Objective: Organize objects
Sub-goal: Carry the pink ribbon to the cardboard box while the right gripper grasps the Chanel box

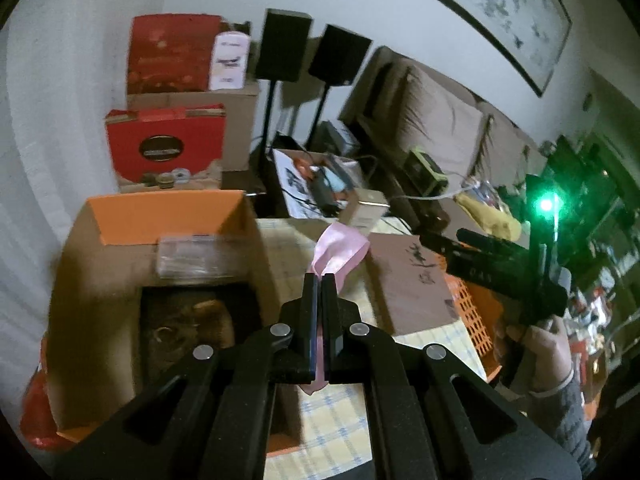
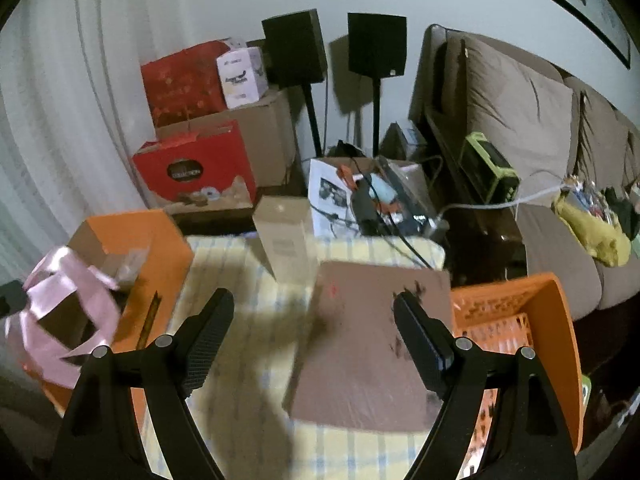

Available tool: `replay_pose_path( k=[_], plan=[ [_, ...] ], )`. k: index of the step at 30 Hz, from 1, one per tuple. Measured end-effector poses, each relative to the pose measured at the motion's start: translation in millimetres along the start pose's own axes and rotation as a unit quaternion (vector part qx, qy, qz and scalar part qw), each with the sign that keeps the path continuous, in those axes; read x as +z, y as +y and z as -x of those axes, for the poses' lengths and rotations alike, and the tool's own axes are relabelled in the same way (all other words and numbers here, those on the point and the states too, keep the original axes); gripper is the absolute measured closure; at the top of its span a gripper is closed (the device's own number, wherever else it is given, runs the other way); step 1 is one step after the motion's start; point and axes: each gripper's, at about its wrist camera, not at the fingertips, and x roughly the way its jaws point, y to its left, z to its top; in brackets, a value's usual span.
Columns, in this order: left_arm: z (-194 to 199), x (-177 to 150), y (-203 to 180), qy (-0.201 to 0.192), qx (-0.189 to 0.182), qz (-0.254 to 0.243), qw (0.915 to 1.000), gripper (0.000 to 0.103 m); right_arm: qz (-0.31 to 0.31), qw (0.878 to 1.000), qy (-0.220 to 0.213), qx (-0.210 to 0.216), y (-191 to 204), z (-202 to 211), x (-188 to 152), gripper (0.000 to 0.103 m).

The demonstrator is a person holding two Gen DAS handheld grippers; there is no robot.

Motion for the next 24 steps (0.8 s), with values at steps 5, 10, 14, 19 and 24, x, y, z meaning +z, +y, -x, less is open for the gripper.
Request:
replay_pose_path(
  k=[5,10,14,19,24],
  plan=[
    [3,7,26,-0.007,0.015,0.018,0.9997,0.101,0.006,1.0,0.001,-0.012,12,-27,19,0.02],
    [7,10,49,-0.012,0.031,0.03,0.999,0.101,0.007,1.0,0.007,-0.02,17,-58,35,0.02],
    [8,11,71,-0.012,0.046,0.041,0.998,0.101,0.002,1.0,0.017,-0.021,20,-80,46,0.02],
    [10,9,98,-0.011,0.062,0.056,0.9964,0.101,0.004,0.999,0.029,-0.025,25,-101,49,0.021],
    [14,6,121,-0.01,0.077,0.068,0.9946,0.101,0.016,0.998,0.04,-0.038,31,-118,49,0.041]
  ],
)
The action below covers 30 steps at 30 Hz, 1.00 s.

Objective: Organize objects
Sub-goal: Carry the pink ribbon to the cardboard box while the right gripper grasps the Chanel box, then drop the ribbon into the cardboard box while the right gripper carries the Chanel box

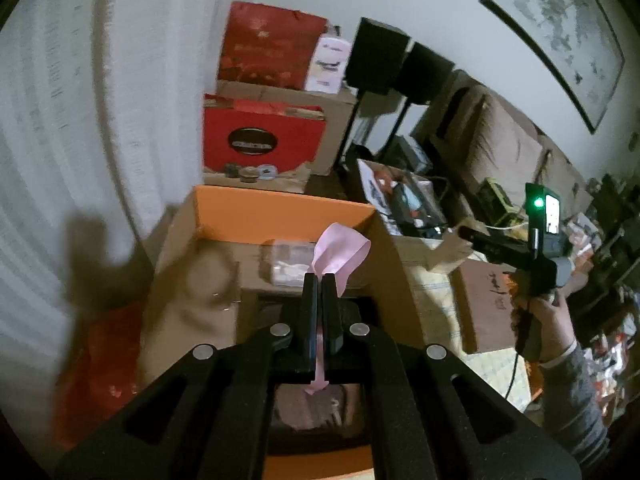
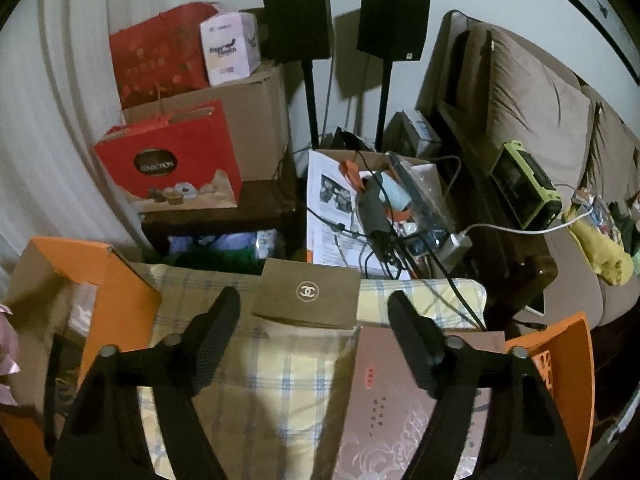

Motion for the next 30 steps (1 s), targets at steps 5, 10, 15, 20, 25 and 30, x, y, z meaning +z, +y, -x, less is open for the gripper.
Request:
replay_pose_path(
  k=[5,10,15,20,25,30],
  plan=[
    [4,-3,22,0.0,0.016,0.01,0.9998,0.101,0.016,1.0,0.007,-0.005,5,-6,1,0.053],
    [9,-10,36,0.006,0.038,0.003,0.9992,0.101,0.024,1.0,0.0,0.001,8,10,5,0.053],
    [6,-20,47,0.019,0.063,-0.004,0.9978,0.101,0.042,0.999,-0.023,0.013,21,47,15,0.053],
    [-5,-35,58,0.039,0.085,-0.003,0.9956,0.101,0.068,0.996,-0.044,0.043,47,90,29,0.053],
    [-18,-51,63,0.06,0.097,-0.007,0.9934,0.101,0.096,0.991,-0.049,0.081,82,119,36,0.053],
    [-26,-63,69,0.079,0.104,0.003,0.9914,0.09,0.125,0.984,-0.045,0.116,122,135,36,0.053]
  ],
)
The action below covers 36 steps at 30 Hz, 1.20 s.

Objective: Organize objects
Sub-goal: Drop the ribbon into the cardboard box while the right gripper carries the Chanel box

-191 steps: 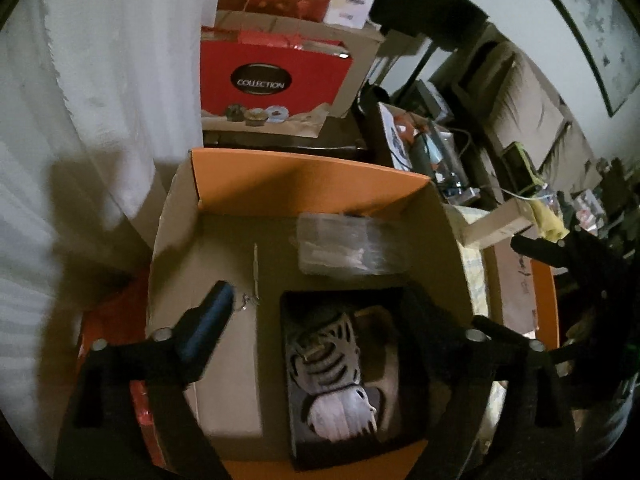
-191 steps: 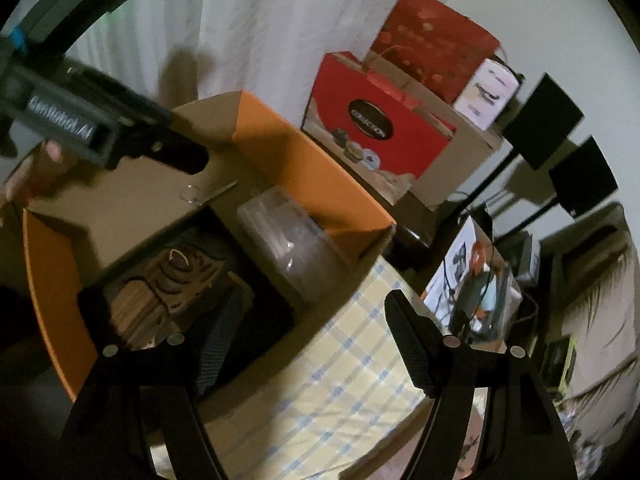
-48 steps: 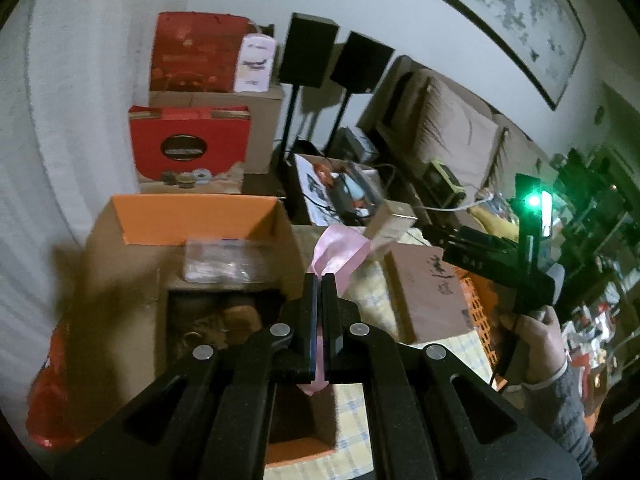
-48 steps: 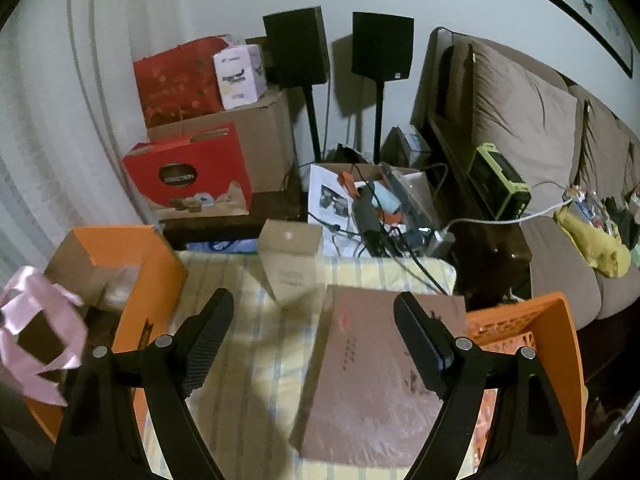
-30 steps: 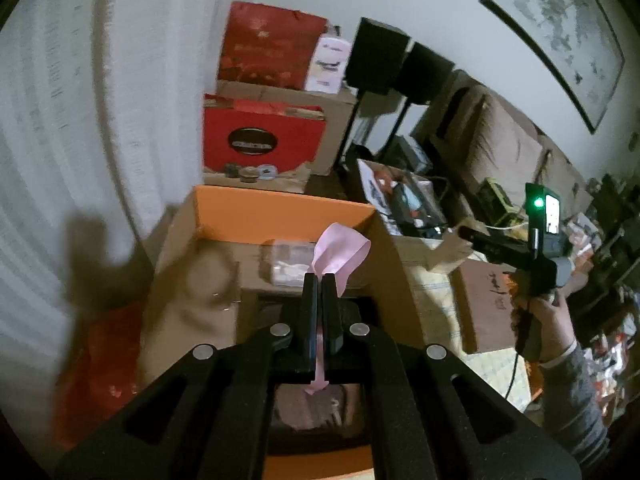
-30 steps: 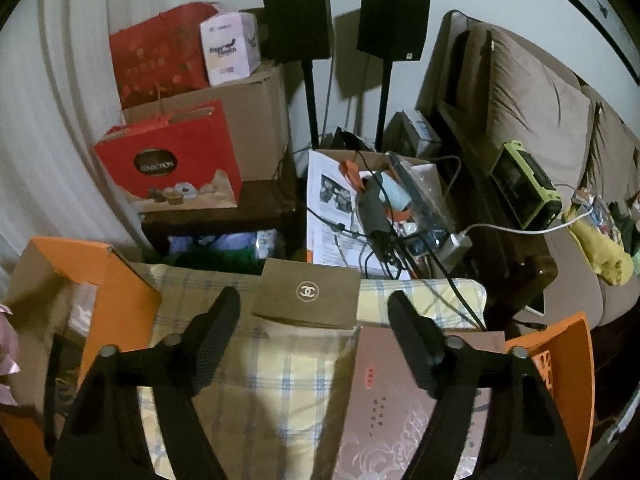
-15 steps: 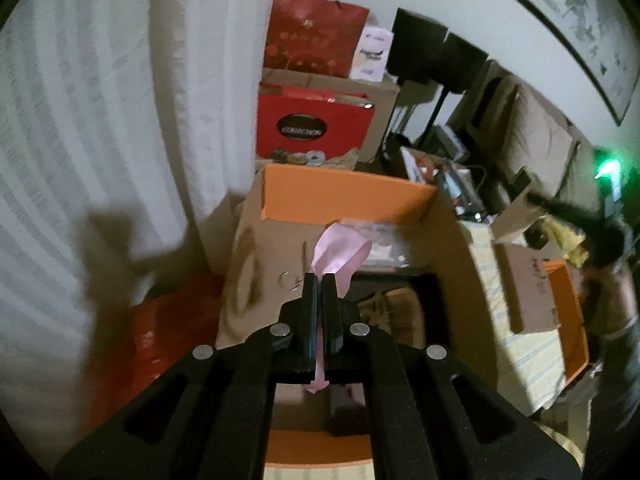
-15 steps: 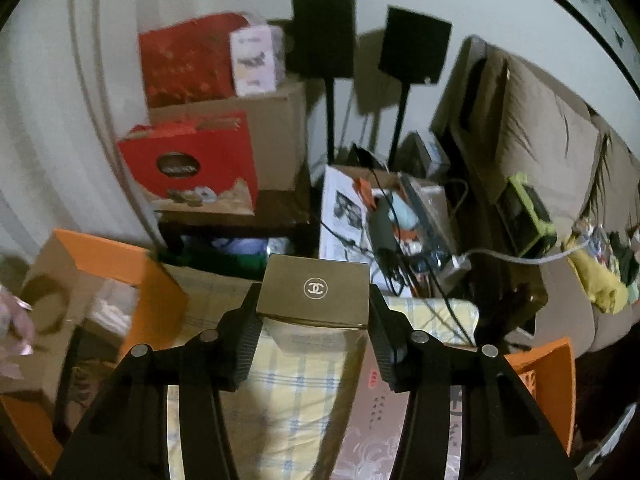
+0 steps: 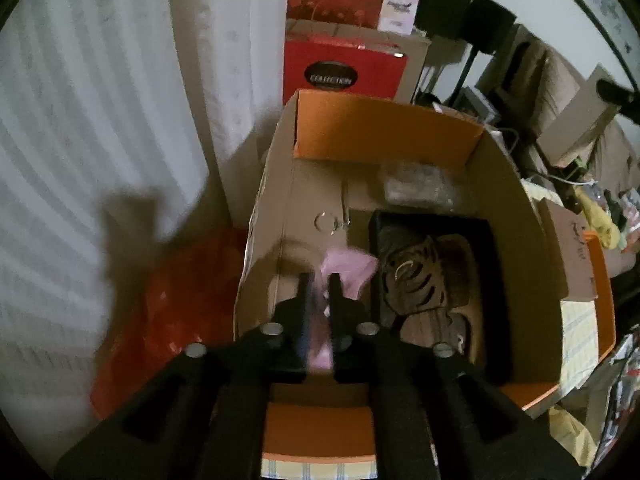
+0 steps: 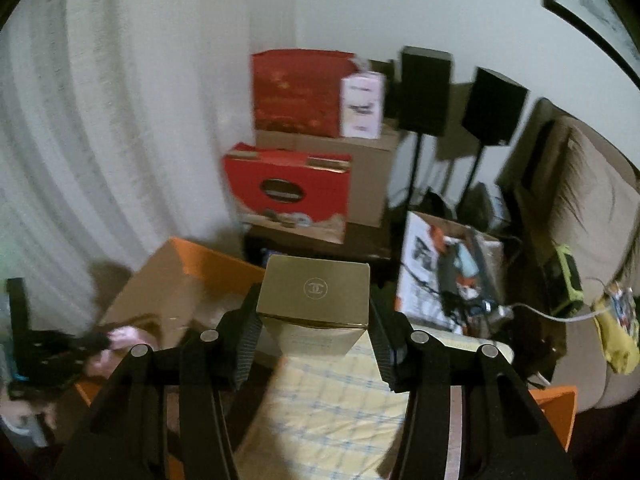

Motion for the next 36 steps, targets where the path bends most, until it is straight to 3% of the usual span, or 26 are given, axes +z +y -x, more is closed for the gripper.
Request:
replay_pose_path(
  k=[2,5,16,25,36],
  plan=[
    [2,-4,2,-0.001,-0.003,0.006,1.0,0.08,0.011,1.0,0.003,0.015,18,-1,2,0.053],
    [9,-6,7,-0.007,-0.008,0.015,0.9998,0.075,0.021,0.999,0.01,0.04,41,-6,4,0.053],
    [49,-6,36,-0.056,-0.027,0.053,0.9967,0.066,0.033,0.982,0.081,0.169,132,-51,-4,0.053],
    [55,-17,47,-0.059,-0.022,0.05,0.9967,0.066,0.025,0.962,0.177,0.208,181,-108,-28,0.053],
    [49,-22,48,-0.052,-0.033,0.047,0.997,0.066,-0.016,0.935,0.27,0.228,191,-148,-43,0.053]
  ],
)
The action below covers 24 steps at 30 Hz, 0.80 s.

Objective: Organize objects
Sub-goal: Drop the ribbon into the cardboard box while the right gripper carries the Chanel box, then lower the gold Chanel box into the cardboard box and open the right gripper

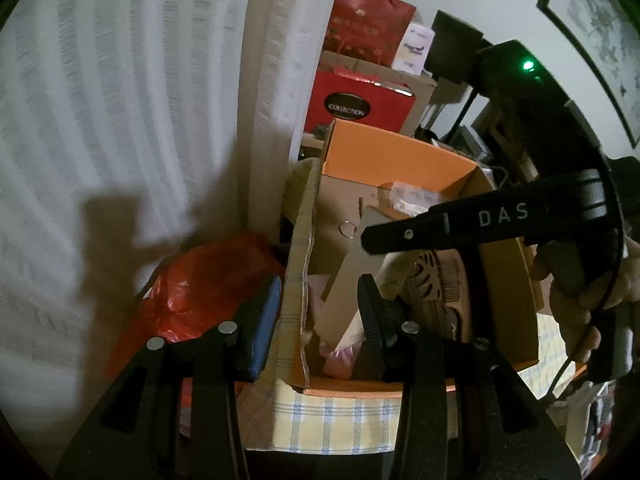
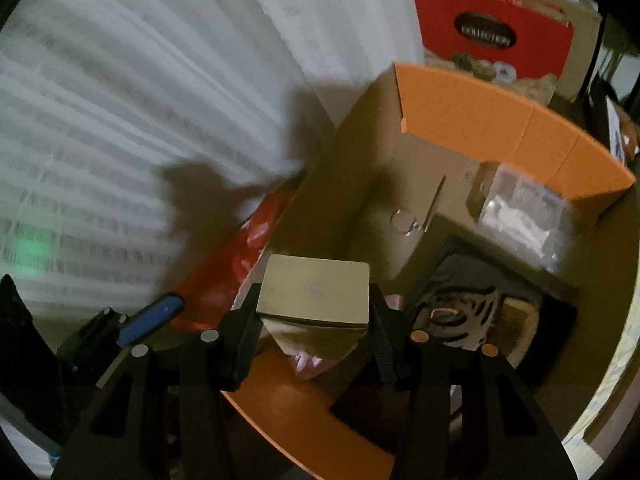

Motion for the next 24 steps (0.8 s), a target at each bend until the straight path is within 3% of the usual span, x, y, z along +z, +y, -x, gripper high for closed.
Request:
replay_pose_path(
  k=[5,24],
  plan=[
    [-3,-2,1,0.003,-0.002,0.001,1.0,0.066,-0.024,0.999,0.036,0.018,-7,-19,2,0.053],
    [-36,1,-19,0.031,0.003,-0.022,0.9993,0.066,-0.102,0.994,0.033,0.02,-33,-55,18,0.053]
  ],
)
